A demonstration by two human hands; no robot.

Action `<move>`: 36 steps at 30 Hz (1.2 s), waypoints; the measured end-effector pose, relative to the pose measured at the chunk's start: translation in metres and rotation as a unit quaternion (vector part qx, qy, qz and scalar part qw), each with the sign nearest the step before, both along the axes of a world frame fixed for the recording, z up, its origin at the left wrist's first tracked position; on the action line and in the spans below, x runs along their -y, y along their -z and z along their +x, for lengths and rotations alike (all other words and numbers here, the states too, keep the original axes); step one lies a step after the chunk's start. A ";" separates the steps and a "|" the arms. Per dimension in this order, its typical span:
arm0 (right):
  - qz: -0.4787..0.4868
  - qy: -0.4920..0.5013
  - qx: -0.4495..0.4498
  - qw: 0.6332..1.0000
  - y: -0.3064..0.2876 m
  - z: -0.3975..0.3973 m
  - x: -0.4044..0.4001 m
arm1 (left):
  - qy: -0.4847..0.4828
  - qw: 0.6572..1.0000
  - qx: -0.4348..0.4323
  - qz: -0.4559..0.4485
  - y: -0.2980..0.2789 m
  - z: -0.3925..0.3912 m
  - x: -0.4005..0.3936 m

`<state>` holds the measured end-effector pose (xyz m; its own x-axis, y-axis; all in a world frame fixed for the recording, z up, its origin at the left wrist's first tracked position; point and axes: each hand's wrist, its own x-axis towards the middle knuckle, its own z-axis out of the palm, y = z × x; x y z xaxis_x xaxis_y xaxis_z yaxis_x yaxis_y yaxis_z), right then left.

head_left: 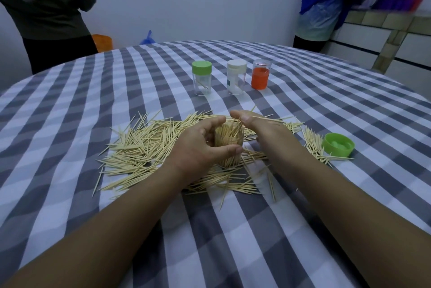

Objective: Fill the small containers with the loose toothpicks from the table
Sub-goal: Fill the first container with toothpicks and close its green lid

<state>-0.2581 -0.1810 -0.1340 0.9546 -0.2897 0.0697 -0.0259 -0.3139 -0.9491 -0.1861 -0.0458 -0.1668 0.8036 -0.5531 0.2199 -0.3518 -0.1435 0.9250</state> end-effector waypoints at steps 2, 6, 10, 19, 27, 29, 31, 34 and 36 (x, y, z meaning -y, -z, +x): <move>0.002 -0.015 -0.015 1.000 -0.002 -0.001 0.000 | 0.000 1.000 -0.001 0.001 -0.001 -0.001 0.000; -0.055 -0.031 -0.037 0.997 -0.006 -0.003 0.002 | -0.003 1.000 0.001 0.003 0.001 0.000 -0.001; -0.094 -0.025 -0.071 0.993 -0.009 -0.004 0.004 | -0.002 1.000 -0.004 0.000 0.001 0.000 0.000; -0.006 0.011 -0.044 0.999 0.002 -0.002 0.009 | -0.002 1.000 0.003 0.004 0.003 0.003 0.000; 0.047 0.061 0.105 0.991 0.012 0.006 0.002 | 0.002 1.000 0.007 0.011 0.001 0.001 -0.001; 0.039 0.064 0.137 0.988 0.014 0.006 -0.001 | -0.001 1.000 0.009 0.010 0.002 0.002 -0.001; 0.027 0.064 0.166 0.984 0.015 0.006 -0.004 | -0.004 1.000 0.014 0.015 0.002 0.002 -0.001; 0.011 0.065 0.188 0.980 0.015 0.005 -0.005 | 0.002 1.000 0.015 0.017 0.003 0.004 -0.001; 0.003 0.059 0.186 0.981 0.015 0.004 -0.005 | 0.001 1.000 0.016 0.018 0.001 0.002 -0.001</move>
